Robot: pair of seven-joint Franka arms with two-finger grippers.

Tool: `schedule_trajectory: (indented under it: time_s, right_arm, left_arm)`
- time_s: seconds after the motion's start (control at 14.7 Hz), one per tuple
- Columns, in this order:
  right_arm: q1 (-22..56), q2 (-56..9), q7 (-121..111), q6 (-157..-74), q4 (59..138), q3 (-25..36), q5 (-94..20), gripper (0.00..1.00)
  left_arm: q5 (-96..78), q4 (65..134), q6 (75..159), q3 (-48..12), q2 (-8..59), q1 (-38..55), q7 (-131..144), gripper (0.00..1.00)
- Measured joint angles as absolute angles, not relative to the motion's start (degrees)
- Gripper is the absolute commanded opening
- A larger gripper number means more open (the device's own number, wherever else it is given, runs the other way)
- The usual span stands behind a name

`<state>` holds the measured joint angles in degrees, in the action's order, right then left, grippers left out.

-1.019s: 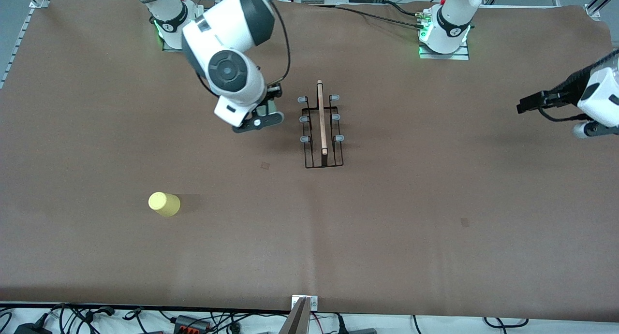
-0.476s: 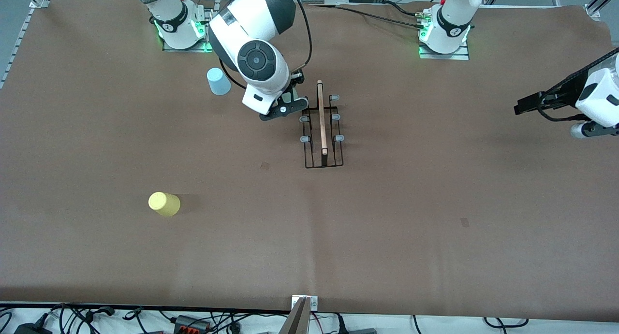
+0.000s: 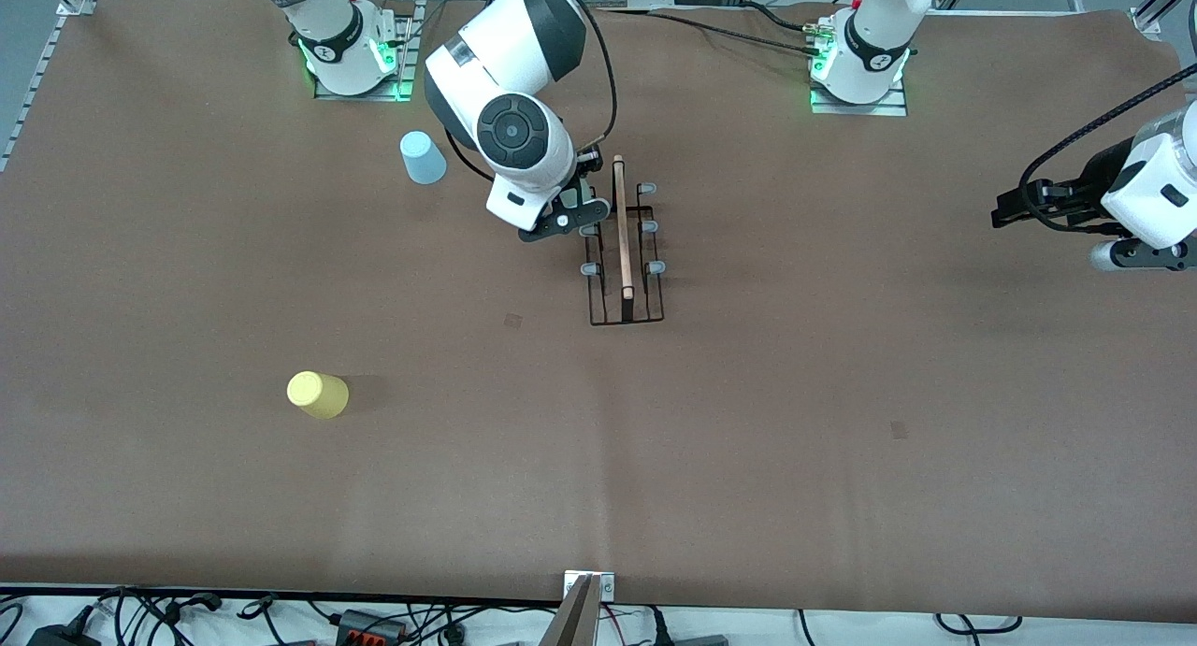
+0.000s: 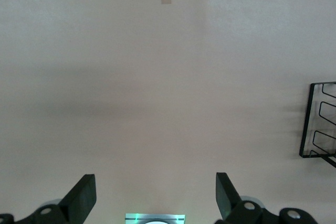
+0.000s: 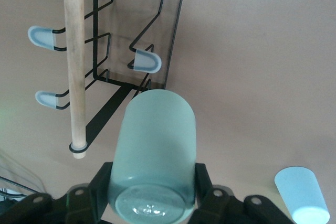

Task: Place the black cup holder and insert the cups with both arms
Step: 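Carry the teal cup to the rack and hang it on a peg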

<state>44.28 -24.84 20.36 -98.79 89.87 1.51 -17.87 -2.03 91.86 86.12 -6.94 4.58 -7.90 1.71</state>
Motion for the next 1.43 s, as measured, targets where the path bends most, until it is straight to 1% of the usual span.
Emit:
schedule_trajectory:
  time_s: [0.34, 1.43]
  right_arm:
    - [45.74, -26.02, 20.96, -100.04, 89.87, 1.51, -17.88, 0.25]
    - [47.04, -29.23, 21.61, -103.34, 89.87, 1.55, -17.88, 0.25]
  left_arm:
    - [-1.98, 91.91, 86.05, -7.74, 4.58, -7.23, 1.34, 1.00]
    - [-1.83, 91.93, 84.94, -7.83, 4.62, -7.30, 1.30, 1.00]
